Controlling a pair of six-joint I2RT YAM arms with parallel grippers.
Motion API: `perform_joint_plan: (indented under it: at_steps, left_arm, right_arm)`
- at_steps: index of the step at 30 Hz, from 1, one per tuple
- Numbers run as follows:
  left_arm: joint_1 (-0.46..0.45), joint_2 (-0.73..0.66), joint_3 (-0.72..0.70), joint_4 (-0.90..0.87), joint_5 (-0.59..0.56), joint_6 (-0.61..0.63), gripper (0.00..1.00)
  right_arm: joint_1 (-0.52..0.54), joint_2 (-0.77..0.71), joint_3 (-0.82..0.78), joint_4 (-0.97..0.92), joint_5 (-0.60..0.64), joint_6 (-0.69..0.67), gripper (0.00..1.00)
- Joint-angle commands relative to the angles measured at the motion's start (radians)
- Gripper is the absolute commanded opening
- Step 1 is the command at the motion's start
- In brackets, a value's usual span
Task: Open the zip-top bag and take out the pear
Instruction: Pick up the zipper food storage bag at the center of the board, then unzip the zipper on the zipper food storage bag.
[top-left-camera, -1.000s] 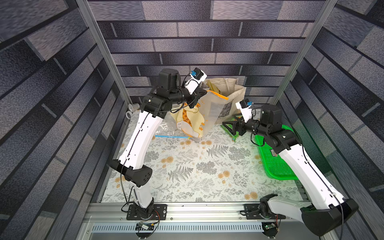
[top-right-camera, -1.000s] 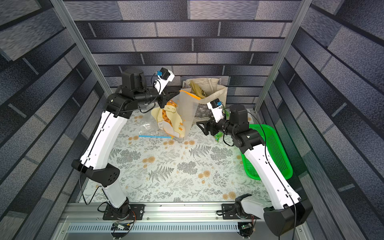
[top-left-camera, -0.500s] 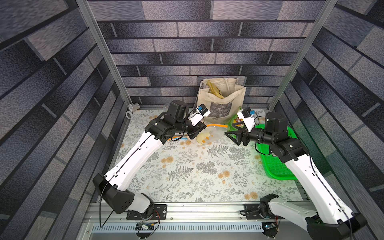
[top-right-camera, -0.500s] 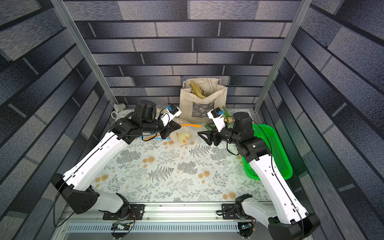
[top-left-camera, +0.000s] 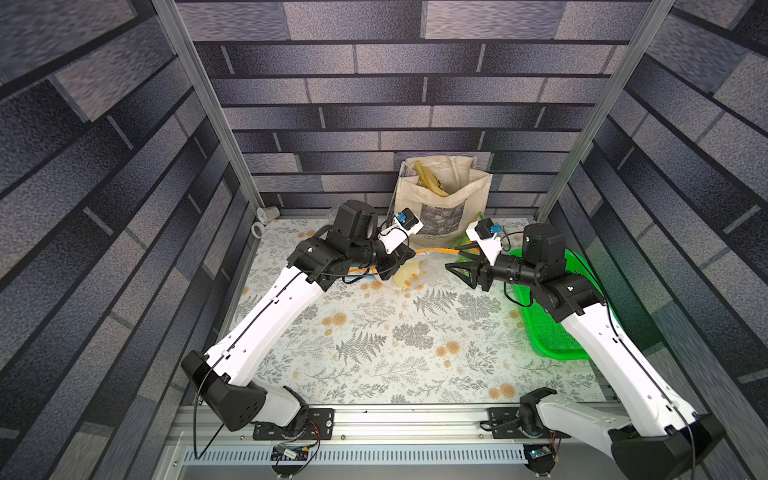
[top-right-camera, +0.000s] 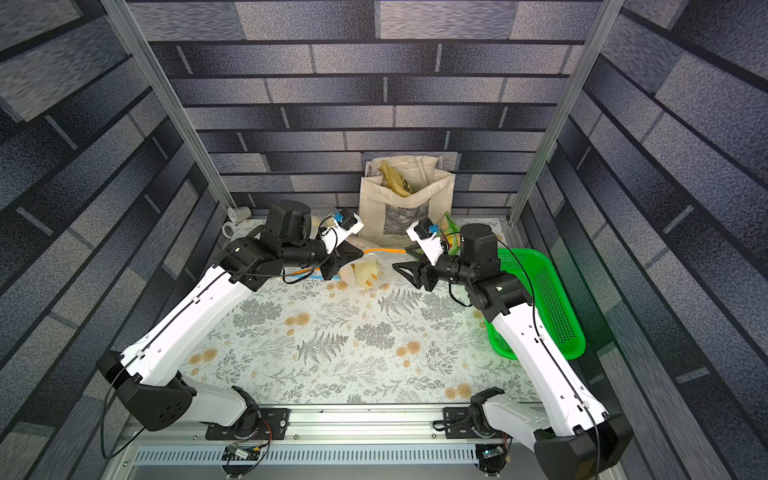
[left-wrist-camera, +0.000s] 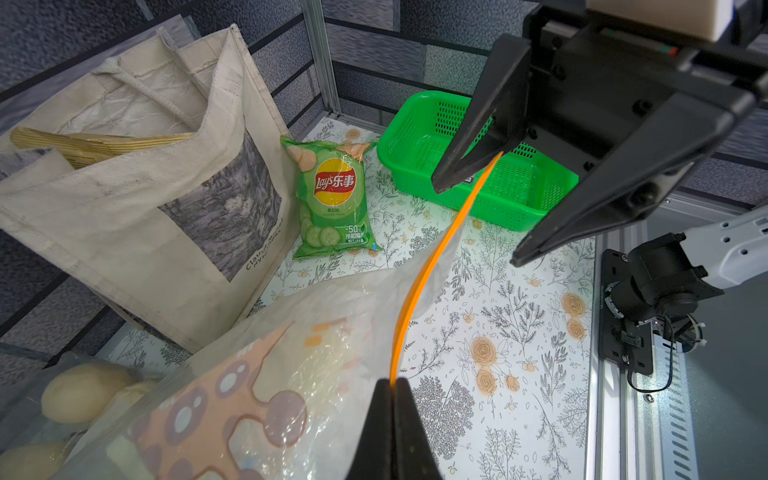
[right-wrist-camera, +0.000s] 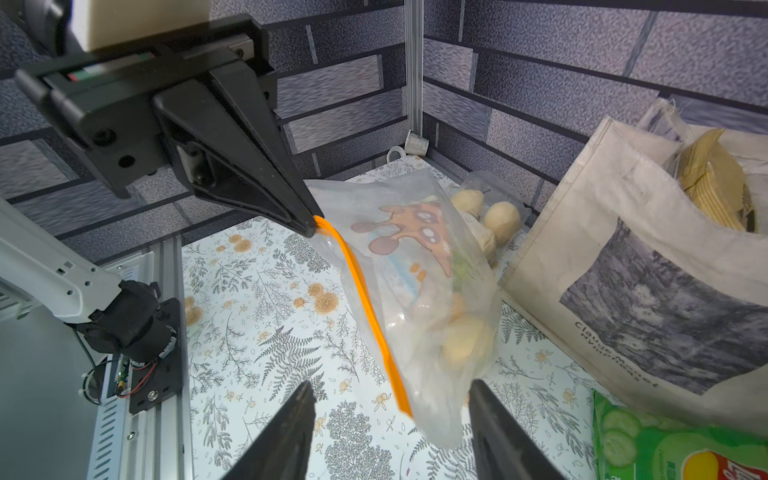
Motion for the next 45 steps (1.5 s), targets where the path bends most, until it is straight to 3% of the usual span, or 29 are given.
perform_joint_plan:
  at_steps: [1,4,9,14,18,21,28,37,42,45]
  left_arm:
    - [-0.004,-0.005,0.041,-0.023,0.024,0.023,0.0]
    - [-0.004,-0.006,0.042,-0.017,0.017,0.024,0.02]
    - [0.06,-0.02,0.04,0.031,0.017,-0.049,0.24]
    - [0.216,-0.102,0.026,0.07,0.085,-0.145,0.77]
    - [0.324,-0.173,0.014,0.05,0.127,-0.174,0.9]
    - [0.42,-0.223,-0.034,0.002,0.173,-0.129,0.92]
    - [0.602,-0.33,-0.334,0.089,0.331,0.05,0.94]
    - [0.656,-0.424,-0.67,0.294,0.329,0.294,0.97]
    - [0.651,-0.363,-0.686,0.331,0.274,0.333,0.93]
    - [0.645,-0.319,-0.716,0.454,0.261,0.331,0.88]
  right_arm:
    - [0.019,0.03,0.054,0.059,-0.041,-0.026,0.49]
    - [0.03,0.071,0.094,0.049,-0.072,-0.04,0.31]
    - [0.033,0.097,0.114,0.065,-0.058,-0.05,0.0]
    - [0.031,0.13,0.165,0.054,0.13,-0.027,0.0]
    - [0.03,0.183,0.227,0.027,0.17,0.011,0.0]
    - [0.017,0.214,0.266,0.009,0.223,0.046,0.0]
    - [-0.036,0.273,0.313,-0.008,0.188,0.146,0.0]
    - [-0.097,0.311,0.348,-0.004,0.121,0.212,0.0]
    - [-0.118,0.329,0.364,0.009,0.059,0.247,0.0]
    - [-0.12,0.33,0.361,0.028,0.035,0.26,0.0]
